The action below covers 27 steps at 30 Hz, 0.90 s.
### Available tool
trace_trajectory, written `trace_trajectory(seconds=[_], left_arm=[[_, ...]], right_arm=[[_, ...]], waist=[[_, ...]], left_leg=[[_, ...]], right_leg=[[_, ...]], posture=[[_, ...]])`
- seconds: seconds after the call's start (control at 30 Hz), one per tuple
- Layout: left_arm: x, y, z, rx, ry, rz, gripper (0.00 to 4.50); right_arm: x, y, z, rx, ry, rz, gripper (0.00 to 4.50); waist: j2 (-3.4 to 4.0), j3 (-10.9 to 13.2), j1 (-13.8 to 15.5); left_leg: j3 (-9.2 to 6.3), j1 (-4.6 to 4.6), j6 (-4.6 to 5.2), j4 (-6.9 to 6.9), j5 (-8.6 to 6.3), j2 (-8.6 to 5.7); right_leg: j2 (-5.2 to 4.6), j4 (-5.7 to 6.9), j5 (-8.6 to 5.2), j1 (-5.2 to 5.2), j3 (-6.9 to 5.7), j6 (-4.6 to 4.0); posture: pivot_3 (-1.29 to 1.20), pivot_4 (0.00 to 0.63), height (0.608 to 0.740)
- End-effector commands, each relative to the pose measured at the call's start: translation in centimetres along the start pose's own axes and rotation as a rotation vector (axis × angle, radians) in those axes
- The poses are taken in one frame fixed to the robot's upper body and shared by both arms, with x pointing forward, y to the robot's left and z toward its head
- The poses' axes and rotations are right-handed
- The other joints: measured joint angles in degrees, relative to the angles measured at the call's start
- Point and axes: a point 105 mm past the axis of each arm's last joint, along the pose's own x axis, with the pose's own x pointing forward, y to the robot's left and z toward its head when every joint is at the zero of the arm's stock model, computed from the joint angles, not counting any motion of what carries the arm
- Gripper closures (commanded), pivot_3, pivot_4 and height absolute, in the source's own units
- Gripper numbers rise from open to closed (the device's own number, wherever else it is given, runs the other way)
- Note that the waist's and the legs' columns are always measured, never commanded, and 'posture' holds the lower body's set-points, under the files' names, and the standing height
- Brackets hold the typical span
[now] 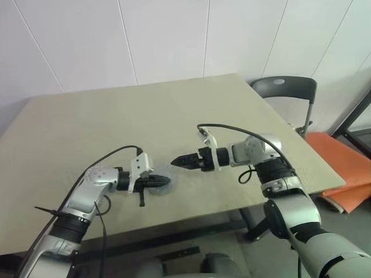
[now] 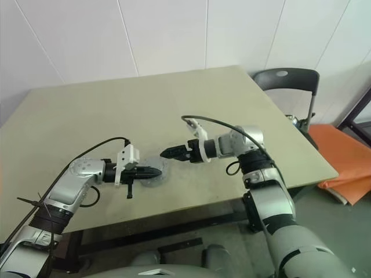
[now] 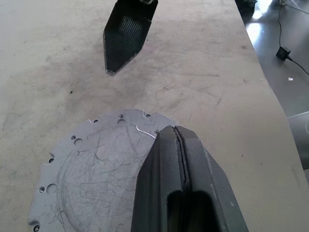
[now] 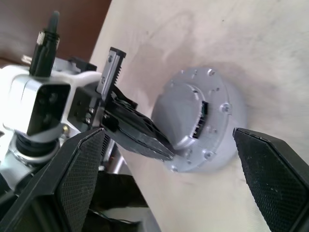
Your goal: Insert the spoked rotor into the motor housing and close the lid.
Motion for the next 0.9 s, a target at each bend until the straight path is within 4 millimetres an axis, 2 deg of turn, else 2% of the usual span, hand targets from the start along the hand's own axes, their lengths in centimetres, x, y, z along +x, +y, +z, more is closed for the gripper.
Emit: trace_trajectory(seconds=[0.03, 0.13, 0.23, 0.57, 0.8, 0.9], left_arm=[[0.4, -0.4, -1.5, -0.036, 0.063, -0.016, 4.50], [-0.3, 0.3, -1.2, -0.030, 0.058, 0.011, 4.50], [-1.2, 1.1, -1.1, -0.027, 0.061, 0.046, 4.50], [-4.4, 3.1, -0.7, -0.028, 0.059, 0.154, 4.50], [-4.4, 2.5, -1.4, -0.037, 0.068, 0.149, 4.50], [-4.1, 2.2, -1.5, -0.039, 0.065, 0.145, 4.50]], right_arm=[[0.4, -0.3, -0.3, -0.129, 0.054, -0.059, 0.02], [0.7, -1.3, -0.9, -0.136, 0.079, -0.098, 0.02], [0.8, -1.4, -1.2, -0.127, 0.085, -0.091, 0.02], [1.1, -0.2, -2.3, -0.076, 0.131, 0.005, 0.02], [2.2, -0.6, -2.3, -0.008, 0.094, -0.030, 0.02], [2.9, -1.4, -1.9, 0.035, 0.036, -0.084, 0.02]], waist=[[-0.01, 0.01, -0.04], [-0.02, 0.03, -0.04], [-0.06, 0.09, -0.06], [-0.14, 0.21, -0.07], [-0.14, 0.23, -0.13], [-0.15, 0.22, -0.12]], left_leg=[[0.00, 0.00, 0.00, 0.00, 0.00, 0.00], [-0.01, 0.01, 0.00, 0.00, 0.00, 0.00], [-0.01, 0.00, 0.00, 0.00, 0.00, 0.00], [-0.01, -0.09, 0.00, -0.04, 0.00, 0.02], [0.00, -0.10, 0.00, -0.04, 0.00, 0.03], [0.00, -0.05, 0.00, -0.06, 0.00, 0.04]], right_leg=[[-0.01, 0.00, -0.04, 0.00, 0.00, -0.06], [0.01, 0.01, -0.07, 0.00, 0.00, -0.11], [0.01, 0.02, -0.01, -0.01, 0.00, -0.01], [0.04, 0.04, 0.02, -0.12, 0.01, 0.01], [0.04, 0.07, 0.03, -0.17, 0.01, 0.01], [0.05, 0.10, 0.03, -0.14, 0.02, -0.01]], posture=[[0.00, 0.000, 0.740], [0.00, 0.000, 0.740], [0.00, 0.000, 0.740], [0.00, 0.000, 0.740], [0.00, 0.000, 0.740], [0.00, 0.000, 0.740]])
